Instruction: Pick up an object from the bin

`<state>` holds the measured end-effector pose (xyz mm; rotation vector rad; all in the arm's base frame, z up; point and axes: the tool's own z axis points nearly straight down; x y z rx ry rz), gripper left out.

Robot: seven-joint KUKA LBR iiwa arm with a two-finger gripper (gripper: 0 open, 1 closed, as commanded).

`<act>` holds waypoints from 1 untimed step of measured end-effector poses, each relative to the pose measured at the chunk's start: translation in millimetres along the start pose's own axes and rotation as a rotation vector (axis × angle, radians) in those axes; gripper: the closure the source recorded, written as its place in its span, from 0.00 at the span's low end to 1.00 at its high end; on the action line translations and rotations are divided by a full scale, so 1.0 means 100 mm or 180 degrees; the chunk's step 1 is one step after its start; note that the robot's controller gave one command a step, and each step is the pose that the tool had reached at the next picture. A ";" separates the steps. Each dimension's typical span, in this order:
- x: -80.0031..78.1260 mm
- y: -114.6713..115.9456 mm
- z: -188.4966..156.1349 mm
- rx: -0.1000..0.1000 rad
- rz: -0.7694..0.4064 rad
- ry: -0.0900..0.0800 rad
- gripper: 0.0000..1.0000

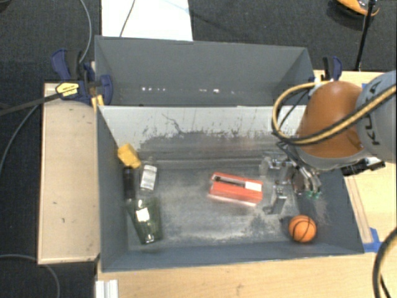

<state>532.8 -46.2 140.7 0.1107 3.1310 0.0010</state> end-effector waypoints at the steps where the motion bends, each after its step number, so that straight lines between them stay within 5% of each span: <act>1: 0.03 0.15 0.43 0.0005 -0.0742 0.0003 0.00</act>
Offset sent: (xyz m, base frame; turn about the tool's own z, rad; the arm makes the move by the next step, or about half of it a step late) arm 0.0219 0.0428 -0.0707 -0.2298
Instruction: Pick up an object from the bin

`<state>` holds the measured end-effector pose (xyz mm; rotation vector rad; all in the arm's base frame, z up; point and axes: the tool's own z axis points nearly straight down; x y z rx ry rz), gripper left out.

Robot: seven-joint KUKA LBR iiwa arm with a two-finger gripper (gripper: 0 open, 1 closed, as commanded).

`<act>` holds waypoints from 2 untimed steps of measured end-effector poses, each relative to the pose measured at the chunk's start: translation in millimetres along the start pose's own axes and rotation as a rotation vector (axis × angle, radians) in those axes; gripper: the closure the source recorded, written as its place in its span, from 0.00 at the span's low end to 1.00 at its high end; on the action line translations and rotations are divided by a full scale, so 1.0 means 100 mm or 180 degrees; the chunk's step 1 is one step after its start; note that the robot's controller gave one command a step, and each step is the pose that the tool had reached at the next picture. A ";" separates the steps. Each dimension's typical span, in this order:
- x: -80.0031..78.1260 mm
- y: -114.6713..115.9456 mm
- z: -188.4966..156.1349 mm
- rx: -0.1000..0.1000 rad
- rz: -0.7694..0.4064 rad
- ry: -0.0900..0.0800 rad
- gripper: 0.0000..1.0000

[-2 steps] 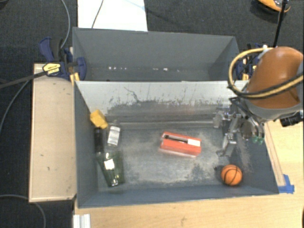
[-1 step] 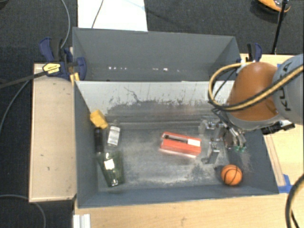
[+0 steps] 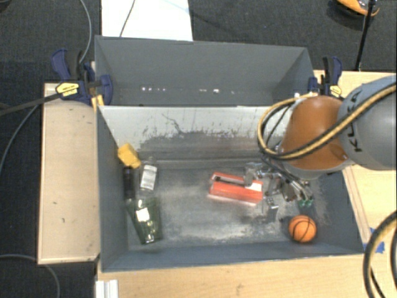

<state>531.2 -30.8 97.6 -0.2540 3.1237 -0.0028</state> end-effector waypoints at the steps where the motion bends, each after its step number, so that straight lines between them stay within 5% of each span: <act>1: -0.31 0.23 0.24 -0.0003 0.0005 -0.0037 1.00; 2: -0.31 0.23 0.24 -0.0003 0.0002 -0.0037 1.00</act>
Offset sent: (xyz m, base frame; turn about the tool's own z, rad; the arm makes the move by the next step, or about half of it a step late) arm 0.0000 0.0000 0.0000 0.0000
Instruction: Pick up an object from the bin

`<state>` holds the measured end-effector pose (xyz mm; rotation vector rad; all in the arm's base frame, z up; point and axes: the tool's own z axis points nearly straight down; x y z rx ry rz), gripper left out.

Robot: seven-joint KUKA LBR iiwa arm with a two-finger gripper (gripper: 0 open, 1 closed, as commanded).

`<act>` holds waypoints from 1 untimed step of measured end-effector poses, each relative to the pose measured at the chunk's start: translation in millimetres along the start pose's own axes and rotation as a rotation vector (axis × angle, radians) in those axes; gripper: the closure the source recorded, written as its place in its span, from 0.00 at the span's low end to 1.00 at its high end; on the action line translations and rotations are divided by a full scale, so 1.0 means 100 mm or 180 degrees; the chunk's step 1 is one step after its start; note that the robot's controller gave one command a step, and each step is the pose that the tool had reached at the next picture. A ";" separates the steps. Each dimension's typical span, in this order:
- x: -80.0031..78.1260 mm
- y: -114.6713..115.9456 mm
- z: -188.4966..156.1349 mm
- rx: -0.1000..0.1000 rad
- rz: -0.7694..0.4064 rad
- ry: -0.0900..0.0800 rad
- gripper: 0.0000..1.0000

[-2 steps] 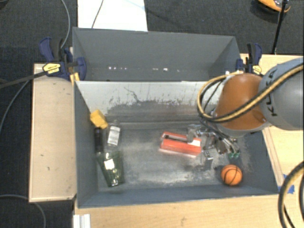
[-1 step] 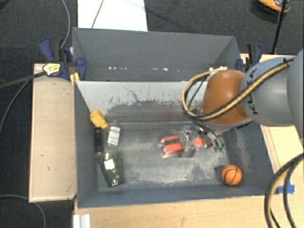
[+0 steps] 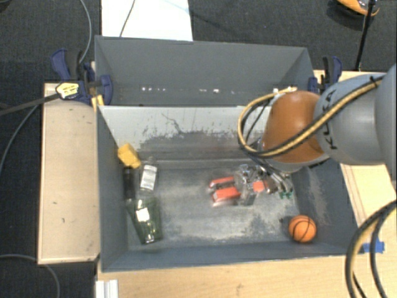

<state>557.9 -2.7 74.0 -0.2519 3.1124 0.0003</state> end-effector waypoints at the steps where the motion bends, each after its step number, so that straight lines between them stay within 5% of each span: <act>1: 0.02 0.02 -0.43 -0.0004 -0.0089 0.0036 1.00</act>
Offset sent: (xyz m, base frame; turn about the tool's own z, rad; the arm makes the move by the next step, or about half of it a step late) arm 0.0089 -0.0016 0.1270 -0.1409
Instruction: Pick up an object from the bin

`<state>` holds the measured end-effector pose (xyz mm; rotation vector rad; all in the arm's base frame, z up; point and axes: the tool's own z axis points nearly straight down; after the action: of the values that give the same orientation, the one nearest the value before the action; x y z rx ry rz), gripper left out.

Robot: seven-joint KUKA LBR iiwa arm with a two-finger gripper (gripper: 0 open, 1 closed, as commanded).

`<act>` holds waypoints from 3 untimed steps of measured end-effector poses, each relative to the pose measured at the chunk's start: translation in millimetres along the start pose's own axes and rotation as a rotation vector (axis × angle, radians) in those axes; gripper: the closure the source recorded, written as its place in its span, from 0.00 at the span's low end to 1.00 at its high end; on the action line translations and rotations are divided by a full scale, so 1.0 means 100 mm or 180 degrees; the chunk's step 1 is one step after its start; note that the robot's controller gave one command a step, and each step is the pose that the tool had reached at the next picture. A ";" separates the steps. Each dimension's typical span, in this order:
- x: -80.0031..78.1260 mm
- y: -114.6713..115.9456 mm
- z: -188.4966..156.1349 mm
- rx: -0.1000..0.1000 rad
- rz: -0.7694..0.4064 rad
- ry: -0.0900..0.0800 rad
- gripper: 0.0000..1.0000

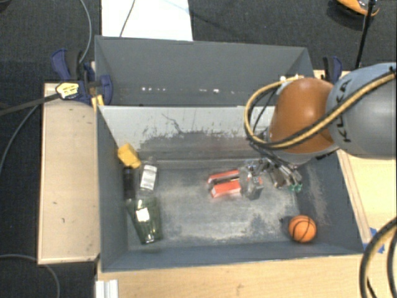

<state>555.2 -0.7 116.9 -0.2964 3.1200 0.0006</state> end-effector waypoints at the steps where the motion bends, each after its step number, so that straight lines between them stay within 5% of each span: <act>1: -0.12 -0.06 -0.85 0.0010 -0.0356 -0.0050 0.00; 2: -0.12 -0.06 -0.85 0.0008 -0.0356 -0.0047 0.00; 3: -0.13 0.03 -0.47 0.0020 -0.0494 -0.0078 0.00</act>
Offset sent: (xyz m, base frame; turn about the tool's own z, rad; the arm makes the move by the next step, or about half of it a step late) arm 0.0000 0.0000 0.0000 0.0000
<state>566.9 4.2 163.9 -0.5330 3.0629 -0.0065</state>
